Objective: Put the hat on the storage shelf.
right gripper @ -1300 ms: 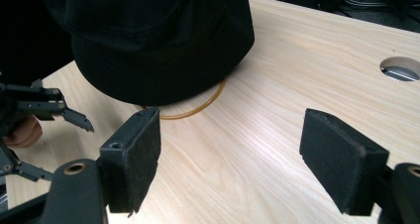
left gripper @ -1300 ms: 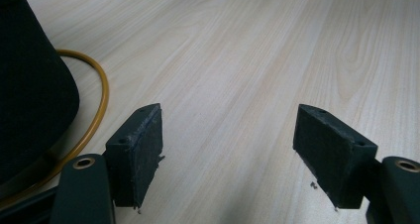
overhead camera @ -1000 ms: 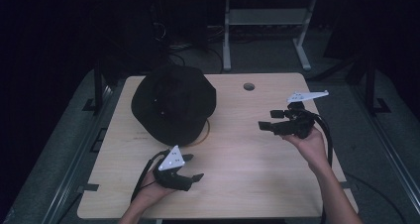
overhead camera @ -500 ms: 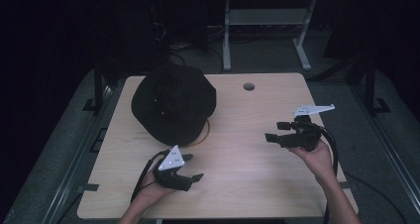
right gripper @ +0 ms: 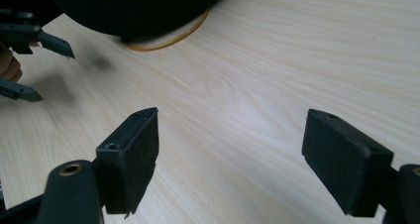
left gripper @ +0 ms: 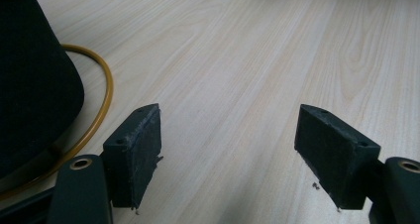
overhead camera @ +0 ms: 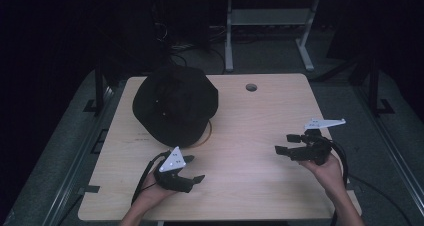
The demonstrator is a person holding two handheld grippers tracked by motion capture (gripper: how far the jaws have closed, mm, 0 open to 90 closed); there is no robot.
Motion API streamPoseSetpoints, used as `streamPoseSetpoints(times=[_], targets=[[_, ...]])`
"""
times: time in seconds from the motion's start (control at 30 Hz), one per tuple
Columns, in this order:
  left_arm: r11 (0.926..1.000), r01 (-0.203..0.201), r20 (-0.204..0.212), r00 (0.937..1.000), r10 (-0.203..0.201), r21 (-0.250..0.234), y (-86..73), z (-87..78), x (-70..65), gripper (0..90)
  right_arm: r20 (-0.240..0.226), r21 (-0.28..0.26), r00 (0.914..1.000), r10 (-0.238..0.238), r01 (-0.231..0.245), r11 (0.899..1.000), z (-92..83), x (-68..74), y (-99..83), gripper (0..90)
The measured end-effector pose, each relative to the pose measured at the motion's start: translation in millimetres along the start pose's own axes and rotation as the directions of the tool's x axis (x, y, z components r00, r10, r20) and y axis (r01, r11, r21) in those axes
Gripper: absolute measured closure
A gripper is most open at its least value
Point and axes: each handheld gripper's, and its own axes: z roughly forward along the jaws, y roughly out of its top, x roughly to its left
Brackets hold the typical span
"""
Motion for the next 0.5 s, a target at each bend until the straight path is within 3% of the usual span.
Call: streamPoseSetpoints(times=[0.5], targets=[[1.0000,0.002,0.002,1.0000,-0.002,0.003,-0.6,0.6,-0.5,25.8,0.001,-0.001,0.9999,0.013,-0.013,1.000,-8.6,1.3,-29.0,21.3]])
